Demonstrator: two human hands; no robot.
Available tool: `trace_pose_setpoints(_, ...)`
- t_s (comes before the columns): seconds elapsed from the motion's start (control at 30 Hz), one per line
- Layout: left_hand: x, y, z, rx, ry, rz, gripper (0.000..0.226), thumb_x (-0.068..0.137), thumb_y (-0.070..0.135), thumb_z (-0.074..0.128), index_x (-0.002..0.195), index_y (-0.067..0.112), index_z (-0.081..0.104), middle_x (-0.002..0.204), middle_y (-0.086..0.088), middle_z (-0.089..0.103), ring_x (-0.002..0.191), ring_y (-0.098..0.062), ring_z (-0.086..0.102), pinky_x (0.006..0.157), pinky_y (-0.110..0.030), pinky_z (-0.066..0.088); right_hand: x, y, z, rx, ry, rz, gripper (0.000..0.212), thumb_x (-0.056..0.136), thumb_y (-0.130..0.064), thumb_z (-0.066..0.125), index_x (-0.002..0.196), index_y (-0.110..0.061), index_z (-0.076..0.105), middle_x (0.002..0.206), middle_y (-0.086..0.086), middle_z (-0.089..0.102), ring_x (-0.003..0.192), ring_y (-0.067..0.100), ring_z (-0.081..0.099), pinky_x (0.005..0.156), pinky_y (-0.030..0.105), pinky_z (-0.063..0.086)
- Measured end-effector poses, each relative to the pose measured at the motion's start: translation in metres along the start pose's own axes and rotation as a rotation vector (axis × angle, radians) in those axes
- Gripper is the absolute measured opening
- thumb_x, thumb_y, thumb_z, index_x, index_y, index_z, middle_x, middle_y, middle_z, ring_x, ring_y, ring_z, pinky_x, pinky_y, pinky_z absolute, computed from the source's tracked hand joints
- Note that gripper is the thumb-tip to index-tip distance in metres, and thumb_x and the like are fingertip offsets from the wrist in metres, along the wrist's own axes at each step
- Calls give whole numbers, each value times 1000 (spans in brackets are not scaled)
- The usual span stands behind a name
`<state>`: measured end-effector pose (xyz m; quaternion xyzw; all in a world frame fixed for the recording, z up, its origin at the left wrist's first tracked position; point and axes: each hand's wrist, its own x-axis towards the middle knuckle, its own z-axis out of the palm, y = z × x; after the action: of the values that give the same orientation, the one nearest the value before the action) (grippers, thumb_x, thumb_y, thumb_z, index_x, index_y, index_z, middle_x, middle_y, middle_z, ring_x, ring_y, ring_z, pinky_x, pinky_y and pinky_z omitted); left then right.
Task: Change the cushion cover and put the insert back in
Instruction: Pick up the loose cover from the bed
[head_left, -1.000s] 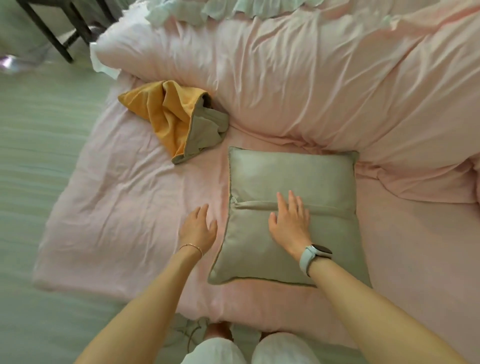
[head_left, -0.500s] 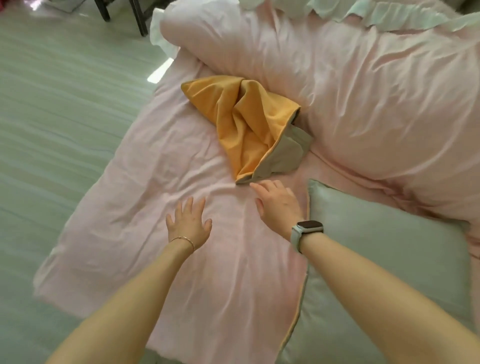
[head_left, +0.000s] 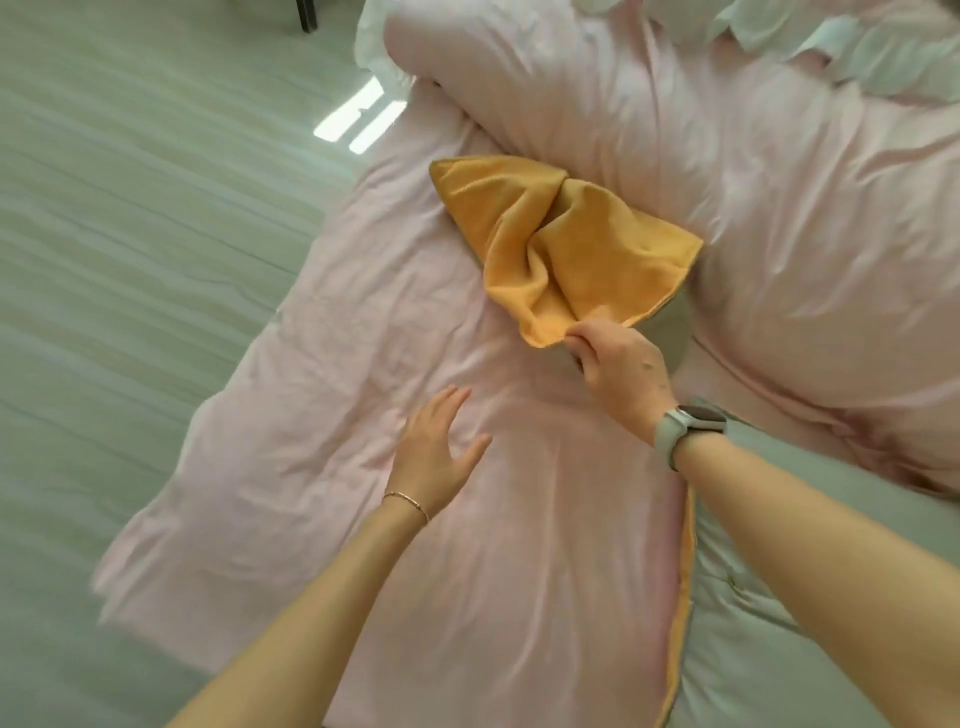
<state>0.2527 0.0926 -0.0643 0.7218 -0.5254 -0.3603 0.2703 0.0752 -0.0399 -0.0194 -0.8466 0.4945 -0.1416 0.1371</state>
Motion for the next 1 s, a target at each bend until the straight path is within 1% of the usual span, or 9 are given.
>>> trace_pose_setpoints(0.17, 34, 114, -54, -58, 152, 348, 68, 78, 45, 52, 137, 13, 42, 140, -12, 43, 128, -28, 41, 104, -37, 35, 17, -40, -113, 244, 193, -73, 33, 89, -28, 40, 93, -7, 66, 90, 5, 68, 81, 21, 61, 72, 34, 45)
trace_pose_setpoints(0.23, 41, 158, -77, -24, 215, 453, 65, 77, 42, 52, 136, 16, 43, 138, -12, 46, 126, -28, 42, 103, -39, 35, 16, -53, -159, 268, 235, -116, 32, 90, -27, 39, 93, -8, 65, 91, 2, 66, 82, 14, 57, 72, 33, 45)
trace_pose_setpoints(0.3, 40, 200, -99, 9, 214, 512, 55, 78, 42, 53, 127, 17, 56, 127, -9, 57, 117, -28, 52, 100, -40, 41, 12, -64, -204, 244, 298, -146, 32, 90, -26, 38, 92, -9, 65, 90, 1, 65, 80, 13, 55, 71, 32, 44)
trace_pose_setpoints(0.43, 14, 271, -125, 41, 159, 525, 30, 83, 36, 60, 101, 16, 70, 104, -3, 65, 95, -25, 61, 82, -26, 41, -7, -72, -286, 167, 425, -170, 21, 92, -19, 44, 93, -12, 64, 90, -3, 65, 81, 15, 59, 75, 38, 48)
trace_pose_setpoints(0.5, 1, 299, -128, 38, 181, 578, 37, 82, 44, 55, 95, 14, 71, 99, -3, 64, 90, -24, 60, 82, -31, 44, -20, -73, -316, 119, 493, -169, 26, 92, -25, 42, 92, -12, 65, 90, -2, 67, 81, 19, 62, 75, 41, 49)
trace_pose_setpoints(0.6, -13, 329, -131, 37, 111, 574, 23, 85, 34, 64, 101, 19, 71, 96, 3, 57, 82, -16, 56, 85, -34, 47, -38, -70, -356, 69, 602, -128, 30, 91, -31, 42, 93, -11, 65, 91, 2, 68, 83, 25, 63, 75, 38, 48)
trace_pose_setpoints(0.73, -28, 337, -124, 257, 3, 559, 24, 91, 29, 52, 110, 23, 66, 100, 0, 61, 88, -19, 59, 84, -31, 45, -62, -52, -395, 110, 705, -18, 27, 87, -28, 42, 93, -12, 64, 92, -2, 67, 85, 21, 60, 73, 32, 43)
trace_pose_setpoints(0.87, -41, 343, -110, 324, 105, 487, 27, 93, 29, 44, 79, 11, 58, 93, -12, 60, 92, -33, 57, 77, -37, 43, -80, -48, -405, 43, 730, -2, 26, 88, -29, 42, 93, -15, 63, 92, -5, 67, 83, 17, 59, 67, 25, 37)
trace_pose_setpoints(1.0, -49, 356, -119, 373, 172, 524, 32, 98, 37, 37, 82, 13, 51, 95, -18, 64, 92, -34, 59, 78, -39, 44, -88, -41, -419, 22, 819, 62, 20, 93, -21, 45, 96, -11, 63, 96, 0, 67, 87, 22, 59, 70, 27, 37)
